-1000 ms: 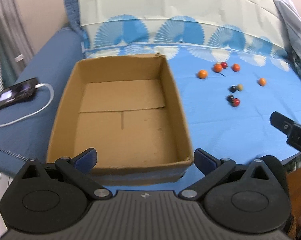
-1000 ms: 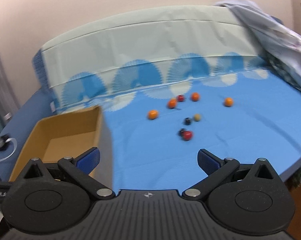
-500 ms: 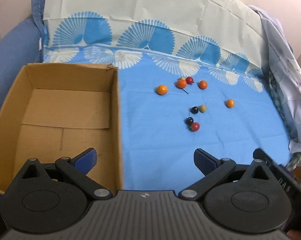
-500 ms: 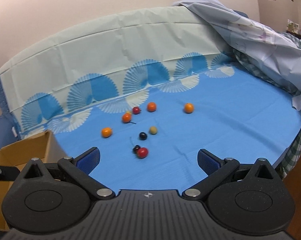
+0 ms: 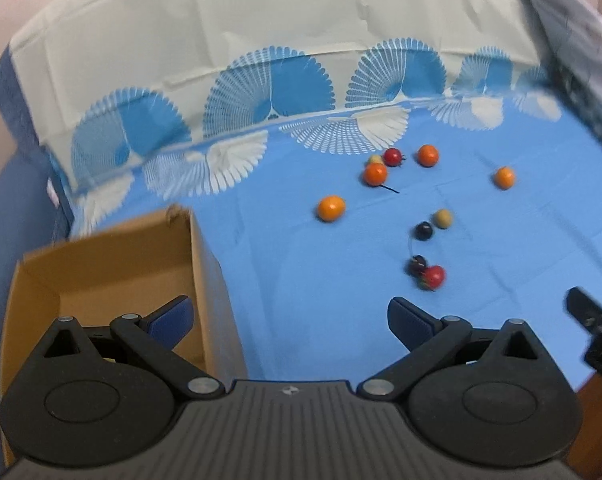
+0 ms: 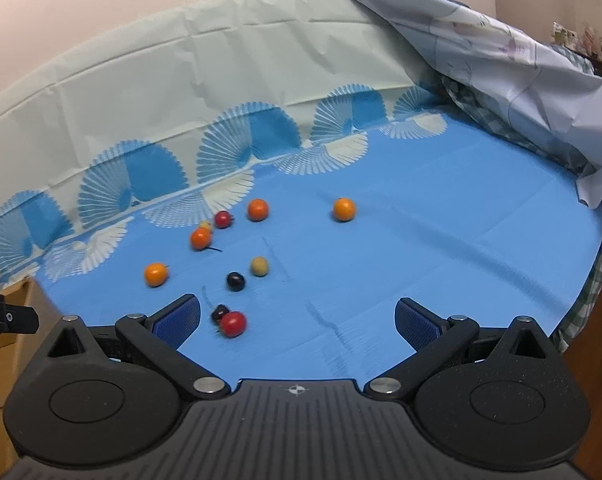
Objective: Organize fruits
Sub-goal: 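Move the left tool to the large orange and close on it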
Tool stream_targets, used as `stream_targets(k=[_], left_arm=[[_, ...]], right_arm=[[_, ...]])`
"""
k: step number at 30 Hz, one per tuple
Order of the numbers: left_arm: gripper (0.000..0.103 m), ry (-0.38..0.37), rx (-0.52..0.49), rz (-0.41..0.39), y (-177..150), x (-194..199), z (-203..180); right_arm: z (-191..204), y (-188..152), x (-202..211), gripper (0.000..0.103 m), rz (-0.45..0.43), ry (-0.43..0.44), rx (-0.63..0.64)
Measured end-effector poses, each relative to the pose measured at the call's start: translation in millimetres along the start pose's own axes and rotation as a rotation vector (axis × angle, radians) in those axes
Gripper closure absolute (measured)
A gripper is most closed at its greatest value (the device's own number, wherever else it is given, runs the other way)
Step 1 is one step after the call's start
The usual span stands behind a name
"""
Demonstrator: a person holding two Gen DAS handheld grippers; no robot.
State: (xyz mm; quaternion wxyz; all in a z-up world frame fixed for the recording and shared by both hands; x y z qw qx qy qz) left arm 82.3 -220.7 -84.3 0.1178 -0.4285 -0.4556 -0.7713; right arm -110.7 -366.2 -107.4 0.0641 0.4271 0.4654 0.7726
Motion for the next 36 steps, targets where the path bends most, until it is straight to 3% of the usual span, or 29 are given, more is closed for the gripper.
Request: stream_targets(k=[3,9,16,23,27,32,36], left_arm=[[0.0,0.021,-0.024,0.014,9,-25,-13],[0.0,-0.038,0.029,0.096,18,-77,-27],[0.0,-0.016,-0.006,0.131,23,-124,-48],[0.0,-0.082,0.031,0.153,38,-166,-59],[0.0,-0.051,0.064,0.191,46,-192,-57],[0.0,-0.05,0.063,0.205,53,-215,-52],[0.0,-0.026,0.127,0.225,64,-238,-36]], right_arm=[[-6,4,-20,0.001,0.005,-0.015,0.001],[-14,7,-59,0.001,0.03,-0.033,-0.011],[-19,3,-101,0.001,0.081,-0.025,0.001],[-40,21,-144,0.001,0.058,-0.053,-0.004],[-49,39,-177,0.001,0.034,-0.043,0.023],[-51,47,-224,0.001,0.064,-0.052,0.118],[-62,57,-261,0.001,0.067,-0.072,0.1]])
Point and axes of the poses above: each gripper's, at about its wrist camera, not at the fingertips, and x roughly against the way its jaws point, z to its left, y to its top, the point moved 4 cm from there along -x, roughly the way its jaws point, and after that the axes turned 2 degrees about y, right-handed, at the moved point
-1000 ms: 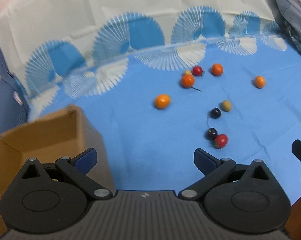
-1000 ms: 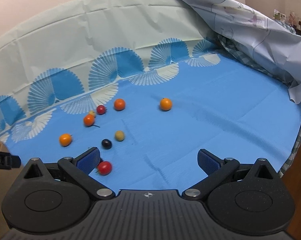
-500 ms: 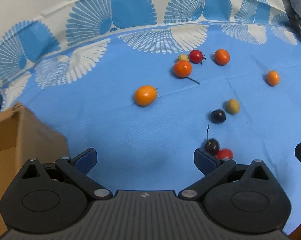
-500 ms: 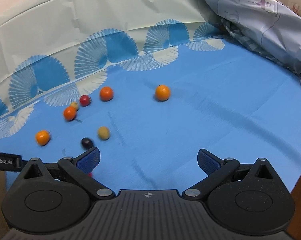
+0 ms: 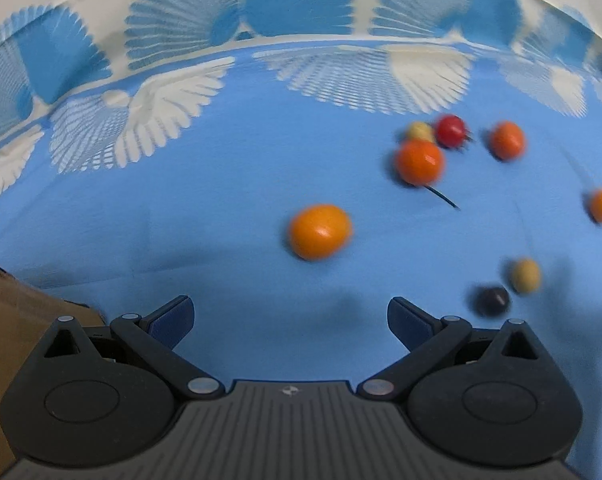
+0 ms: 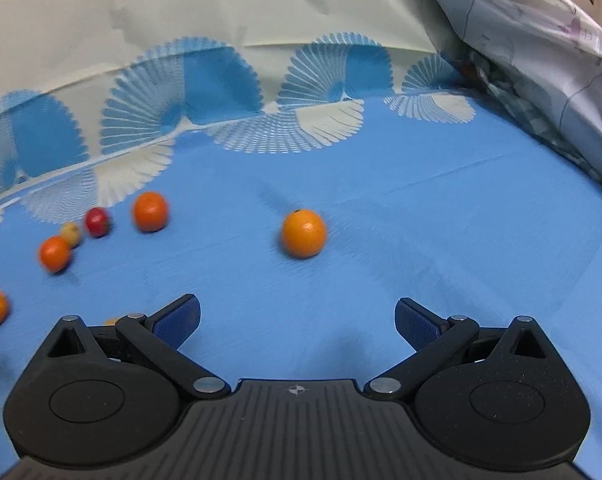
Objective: Organize fruits
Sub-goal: 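Move the left tool to the large orange and close on it, then carry the orange over the box with the left tool while the right tool carries a kumquat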
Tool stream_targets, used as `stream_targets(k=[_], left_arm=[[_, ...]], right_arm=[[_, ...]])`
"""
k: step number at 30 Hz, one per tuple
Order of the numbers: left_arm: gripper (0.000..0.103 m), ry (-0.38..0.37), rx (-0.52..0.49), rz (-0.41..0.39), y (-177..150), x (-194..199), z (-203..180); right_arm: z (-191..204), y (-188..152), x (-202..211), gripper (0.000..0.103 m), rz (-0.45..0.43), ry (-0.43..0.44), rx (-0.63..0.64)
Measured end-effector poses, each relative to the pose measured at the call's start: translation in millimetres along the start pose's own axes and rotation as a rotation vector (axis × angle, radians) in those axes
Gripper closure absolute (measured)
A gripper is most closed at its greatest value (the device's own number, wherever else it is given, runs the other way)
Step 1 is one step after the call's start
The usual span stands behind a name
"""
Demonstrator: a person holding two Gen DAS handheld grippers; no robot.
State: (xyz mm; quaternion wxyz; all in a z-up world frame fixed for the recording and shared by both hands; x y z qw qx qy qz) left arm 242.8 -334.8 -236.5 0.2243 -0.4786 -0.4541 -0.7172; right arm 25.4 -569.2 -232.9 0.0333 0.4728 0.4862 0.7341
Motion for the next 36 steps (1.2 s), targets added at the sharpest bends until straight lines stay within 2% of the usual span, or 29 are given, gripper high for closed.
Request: stream_targets(k=[3,8,11,12,13,14,15,16,17,18,19,23,28,31,36], left_arm=[[0.0,-0.021,0.036,0.005,11,-11,10],[0.0,-0.116,0.082,0.051,27,-32,23],[0.003,-0.116,0.098,0.059,33,-41,25],[0.005,-0.122,0.091,0.062,34,-43,23],[0.013,-0.141,0.082,0.063,36,-44,20],[0.028,-0.164,0.079,0.061,37,-44,16],[0.036,-0.182,0.076,0.057,38,-43,12],[0.055,-0.191,0.063,0.046,38,-40,7],[0.064,-0.207,0.042,0.039,39,-38,2],[0.064,-0.204,0.035,0.037,38,-35,-2],[0.064,-0.202,0.035,0.03,37,-34,-4],[0.064,-0.207,0.042,0.033,26,-25,-4],[0.064,-0.203,0.037,0.024,6,2,3],[0.064,-0.24,0.04,0.008,-5,31,6],[0.064,-0.261,0.054,-0.031,-19,90,18]], right_arm=[[-8,13,-29,0.001,0.008,-0.006,-0.022],[-7,28,-76,0.001,0.049,-0.01,0.013],[-9,27,-90,0.001,0.073,-0.016,0.005],[-9,27,-90,0.001,0.046,-0.02,-0.002],[-8,26,-91,0.001,0.04,-0.023,0.0],[-8,25,-91,0.001,0.037,-0.026,0.008],[-7,25,-90,0.001,0.026,-0.023,0.017],[-7,25,-88,0.011,0.018,-0.009,0.021],[-7,24,-84,0.021,-0.004,0.009,0.021],[-6,25,-81,0.045,-0.016,0.006,0.027],[-6,26,-78,0.063,-0.011,0.016,0.039],[-7,27,-67,0.064,0.001,0.029,0.048],[-12,30,-38,0.064,-0.036,0.031,0.01],[-7,34,-6,0.064,-0.064,0.064,0.007],[16,35,69,0.064,-0.116,0.157,0.031]])
Point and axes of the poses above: each gripper's, at about its wrist camera, not at the fingertips, and x roughly against the way its jaws point, z to its left, y to its top, the point moved 4 cm from there along -x, roughly the way its jaws point, and after that the axes turned 2 degrees about y, right-handed, at the moved point
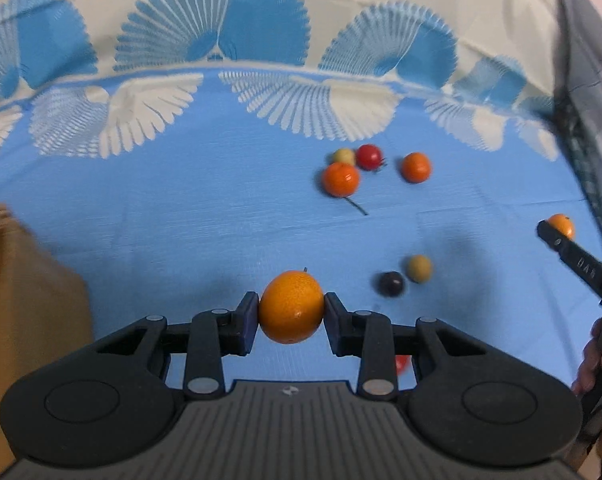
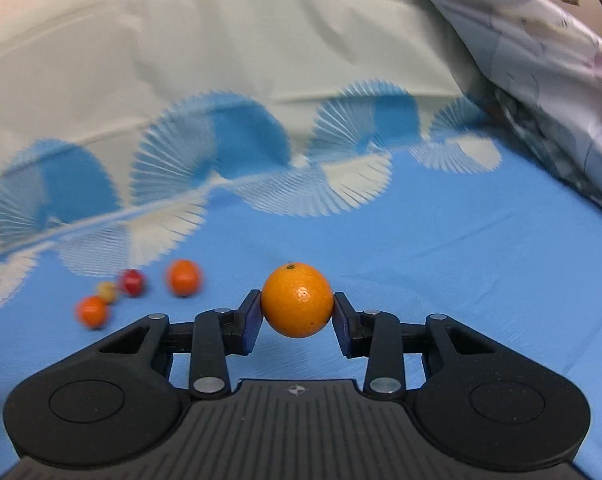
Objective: Organize fruits
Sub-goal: 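Carry the orange over the box with the left tool while the right tool carries a kumquat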
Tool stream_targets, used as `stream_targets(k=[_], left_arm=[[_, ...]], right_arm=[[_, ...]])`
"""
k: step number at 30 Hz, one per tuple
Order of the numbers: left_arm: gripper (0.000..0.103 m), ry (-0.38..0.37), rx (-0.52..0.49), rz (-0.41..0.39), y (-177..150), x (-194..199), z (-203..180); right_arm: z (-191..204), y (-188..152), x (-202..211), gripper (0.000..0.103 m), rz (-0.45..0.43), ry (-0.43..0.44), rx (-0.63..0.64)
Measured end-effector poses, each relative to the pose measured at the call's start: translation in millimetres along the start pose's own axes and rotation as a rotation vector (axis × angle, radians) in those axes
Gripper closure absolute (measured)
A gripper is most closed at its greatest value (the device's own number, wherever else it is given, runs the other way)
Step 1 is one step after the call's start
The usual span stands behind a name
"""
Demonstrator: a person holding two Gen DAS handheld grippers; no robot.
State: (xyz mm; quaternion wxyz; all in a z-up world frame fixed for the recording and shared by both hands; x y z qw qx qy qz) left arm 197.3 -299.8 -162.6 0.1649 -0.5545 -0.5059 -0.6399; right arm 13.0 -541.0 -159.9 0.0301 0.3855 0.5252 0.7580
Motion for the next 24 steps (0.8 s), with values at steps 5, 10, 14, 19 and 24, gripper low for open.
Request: stream_targets(k=[5,10,14,19,24], left_arm=[[0.064,-0.024,0.029,-0.047,-17,71,13],[0.064,-0.005,0.068,-0.094,-41,138,42],[0.064,0.028,0.118,-0.119,-67,184,77],[0.064,0.066,0.187,-0.131,-105,229,126],[0.064,0.093,0.255,-0.141,-151,264,168]], right_arm=[[53,-5,73,0.064,-0.027,0.112,0.023],[115,-27,139,0.064,-0.03,0.234,0.026],[169,-47,186,0.064,0.001,0.345,0.05],[223,-79,239,0.064,0.053,0.478,0.091],[264,-107,283,0.064,0.089,0.558,0.156]])
Point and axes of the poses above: each gripper's, at about its wrist camera, not at the fingertips, and x roughly against the way its jaws point, z to its left, y to its top, the point moved 4 cm from there along -x, roughly the way its jaws point, and after that the axes turned 2 degrees about y, right-handed, at the moved point
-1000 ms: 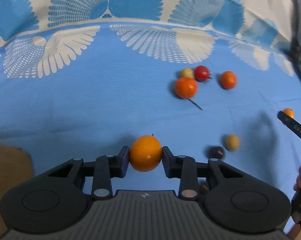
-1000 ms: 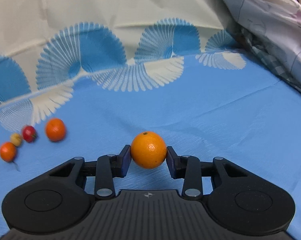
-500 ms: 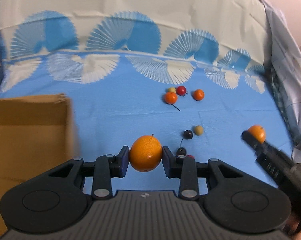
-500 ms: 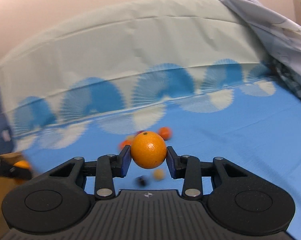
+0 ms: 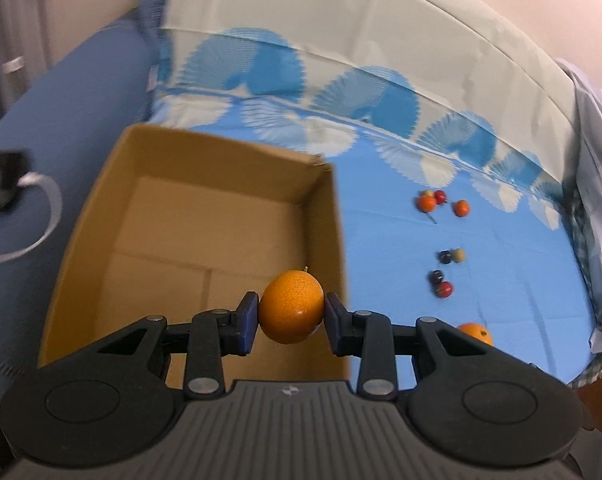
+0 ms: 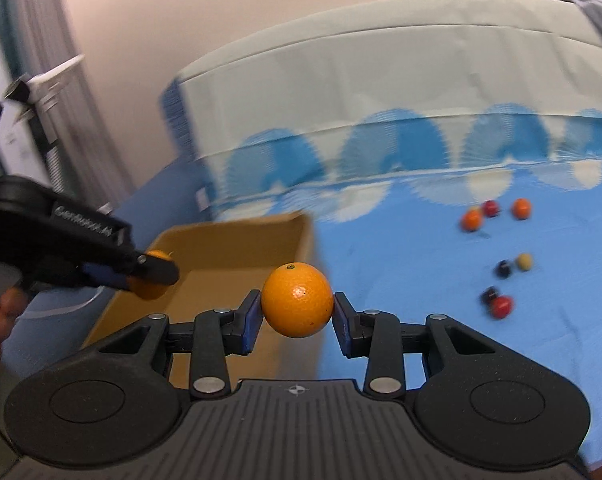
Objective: Organize fruits
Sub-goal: 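Carry the orange over the box with the left tool while the right tool carries a kumquat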
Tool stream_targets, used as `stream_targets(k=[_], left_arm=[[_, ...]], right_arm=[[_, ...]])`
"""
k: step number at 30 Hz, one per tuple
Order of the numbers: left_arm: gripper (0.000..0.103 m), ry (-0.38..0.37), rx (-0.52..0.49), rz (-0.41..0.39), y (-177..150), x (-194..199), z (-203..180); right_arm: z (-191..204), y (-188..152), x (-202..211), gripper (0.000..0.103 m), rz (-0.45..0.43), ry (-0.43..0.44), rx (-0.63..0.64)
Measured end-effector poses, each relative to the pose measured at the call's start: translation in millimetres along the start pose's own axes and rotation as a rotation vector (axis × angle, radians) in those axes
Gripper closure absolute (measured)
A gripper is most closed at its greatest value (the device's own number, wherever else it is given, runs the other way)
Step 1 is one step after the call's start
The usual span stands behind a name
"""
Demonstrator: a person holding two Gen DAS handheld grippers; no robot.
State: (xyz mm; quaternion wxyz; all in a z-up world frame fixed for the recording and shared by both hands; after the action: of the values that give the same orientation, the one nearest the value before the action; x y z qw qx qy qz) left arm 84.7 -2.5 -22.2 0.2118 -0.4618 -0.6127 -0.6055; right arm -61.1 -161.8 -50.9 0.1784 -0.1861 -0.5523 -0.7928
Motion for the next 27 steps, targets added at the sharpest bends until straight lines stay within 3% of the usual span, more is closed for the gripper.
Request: stream_targets(k=[7,14,27], left_arm=[[0.064,0.035,0.054,-0.005,-47,35,53],[0.064,0.045,0.084,-0.009,-80,53,79],[0.064,0.08,0.071,-0.031,-84,59,86]], right_arm=[[51,-26,20,0.064,0.056,0.034,0.035],[71,-41,34,0.064,0.074,0.027,0.057],[83,-33,43,0.064,0.053,0.021,0.104]])
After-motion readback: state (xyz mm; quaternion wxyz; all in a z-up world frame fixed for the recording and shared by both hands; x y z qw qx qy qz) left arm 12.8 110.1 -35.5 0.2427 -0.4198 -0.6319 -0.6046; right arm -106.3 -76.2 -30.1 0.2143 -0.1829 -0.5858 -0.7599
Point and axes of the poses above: each gripper's, at about its wrist camera, not at the fingertips, and x roughly against the way its jaws point, z to its left, y to its top, the point moved 4 cm from there along -x, roughly the way its jaws point, and after that the axes turned 2 degrees about y, right-handed, at the moved point
